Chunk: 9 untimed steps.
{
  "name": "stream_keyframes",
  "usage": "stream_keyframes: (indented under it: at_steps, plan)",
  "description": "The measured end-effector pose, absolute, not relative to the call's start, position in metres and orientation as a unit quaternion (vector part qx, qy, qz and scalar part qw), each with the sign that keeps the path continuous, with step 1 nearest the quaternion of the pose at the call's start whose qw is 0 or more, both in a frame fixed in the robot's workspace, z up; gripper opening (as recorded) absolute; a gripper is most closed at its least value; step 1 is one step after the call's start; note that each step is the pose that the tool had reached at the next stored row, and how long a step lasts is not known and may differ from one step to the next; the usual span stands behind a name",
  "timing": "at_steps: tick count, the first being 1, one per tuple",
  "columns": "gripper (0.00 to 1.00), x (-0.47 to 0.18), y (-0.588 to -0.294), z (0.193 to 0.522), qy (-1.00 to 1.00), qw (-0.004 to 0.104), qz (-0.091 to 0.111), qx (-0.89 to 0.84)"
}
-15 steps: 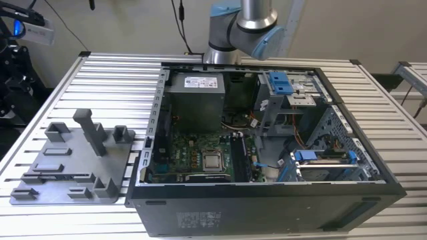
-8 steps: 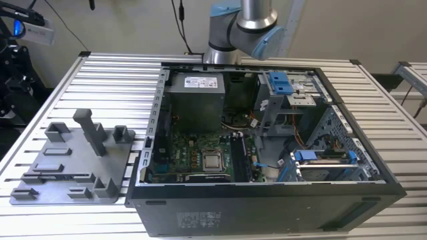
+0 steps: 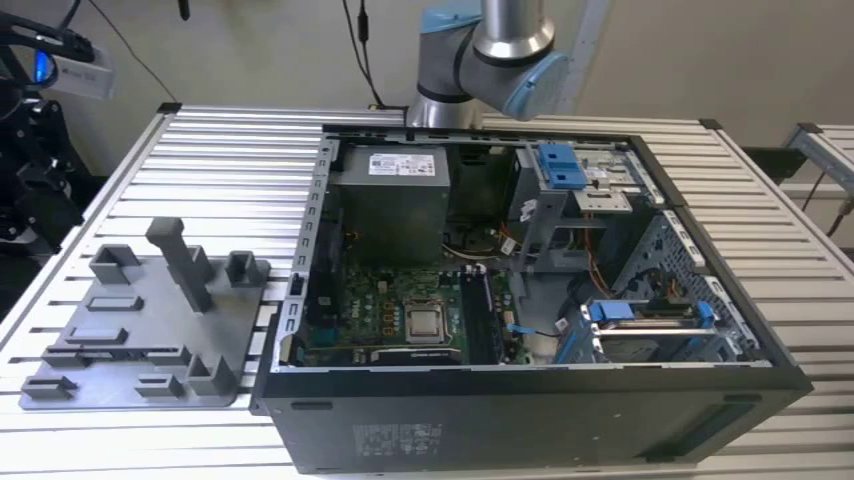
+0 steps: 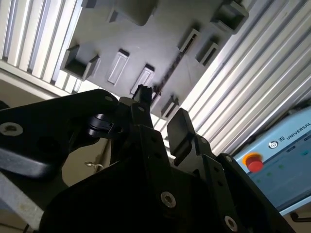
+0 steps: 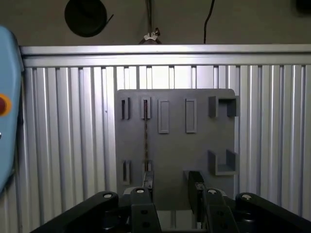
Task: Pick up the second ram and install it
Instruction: 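Pick up the second ram and move it above second insertion slot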
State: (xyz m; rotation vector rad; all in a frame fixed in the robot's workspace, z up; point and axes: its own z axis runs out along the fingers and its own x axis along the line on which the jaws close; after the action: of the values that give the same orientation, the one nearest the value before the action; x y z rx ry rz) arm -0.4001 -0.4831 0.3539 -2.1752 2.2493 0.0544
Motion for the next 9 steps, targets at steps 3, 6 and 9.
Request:
stream_keyframes:
  at_steps: [3, 6, 9]
  plan:
    - [0.42, -0.4003, -0.4831, 0.3505, 0.719, 0.007, 0.017, -0.695]
    - [0.42, -0.4010, -0.4831, 0.3474, 0.719, 0.007, 0.017, -0.695]
    - [0.42, -0.4025, -0.4830, 0.3448, 0.719, 0.007, 0.016, -0.695]
